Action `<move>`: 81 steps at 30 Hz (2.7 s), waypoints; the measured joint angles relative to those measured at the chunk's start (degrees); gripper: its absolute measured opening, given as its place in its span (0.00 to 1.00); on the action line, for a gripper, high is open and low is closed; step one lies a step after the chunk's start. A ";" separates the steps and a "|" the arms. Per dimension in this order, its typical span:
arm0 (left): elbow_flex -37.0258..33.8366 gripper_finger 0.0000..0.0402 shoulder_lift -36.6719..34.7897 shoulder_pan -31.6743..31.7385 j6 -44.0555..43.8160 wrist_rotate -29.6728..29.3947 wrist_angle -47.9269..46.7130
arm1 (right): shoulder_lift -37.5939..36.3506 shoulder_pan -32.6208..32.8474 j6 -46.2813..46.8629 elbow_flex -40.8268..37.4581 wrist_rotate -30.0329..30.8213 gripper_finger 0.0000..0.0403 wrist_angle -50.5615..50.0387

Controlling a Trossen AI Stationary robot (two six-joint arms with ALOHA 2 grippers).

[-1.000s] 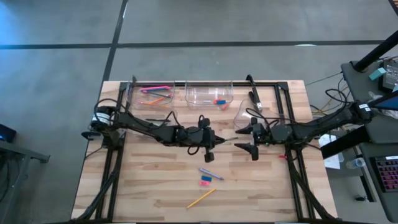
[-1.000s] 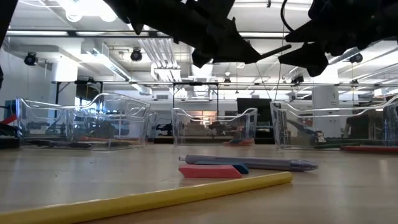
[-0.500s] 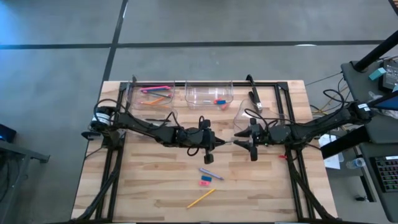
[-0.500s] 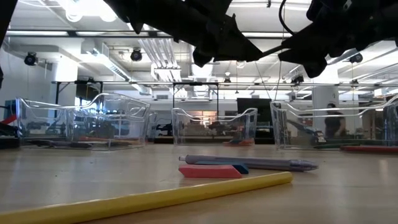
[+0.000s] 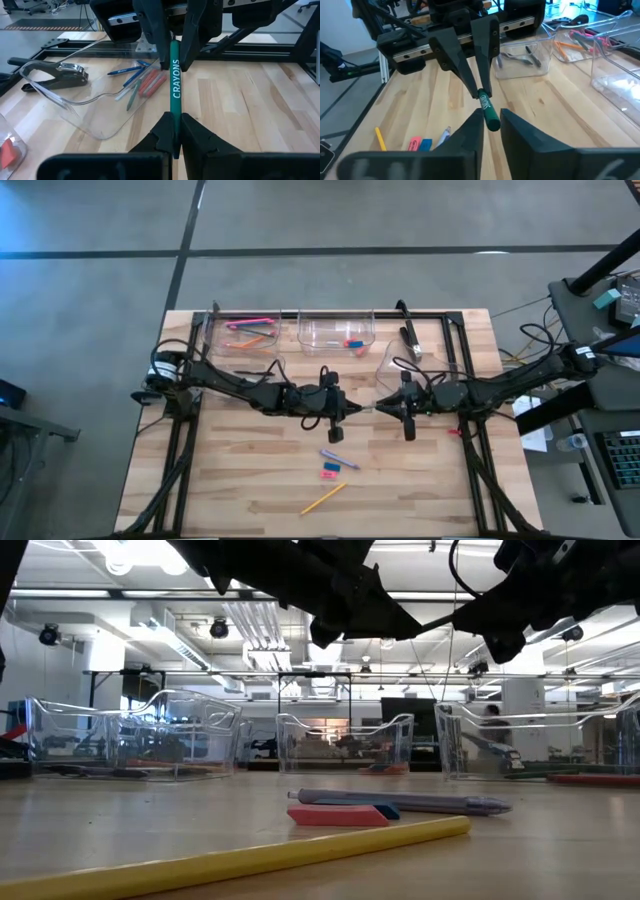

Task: Sort crayons/erasers/pens/pencils in bins
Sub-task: Put the green crayon into the bottom right transparent bin, then put the gray pen into the bottom left transparent bin

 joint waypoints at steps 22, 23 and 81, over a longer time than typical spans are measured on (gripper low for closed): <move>0.00 0.07 0.00 -0.02 -0.11 0.40 -0.04 | -0.02 0.02 -0.48 0.04 -0.82 0.06 -0.26; 0.00 0.10 0.00 -0.02 -0.13 0.40 -0.05 | -0.02 0.02 -0.48 0.04 -0.78 0.06 -0.38; -7.51 0.50 -3.33 -8.98 1.08 6.62 -18.96 | 2.32 10.49 0.38 15.75 21.03 0.58 -29.85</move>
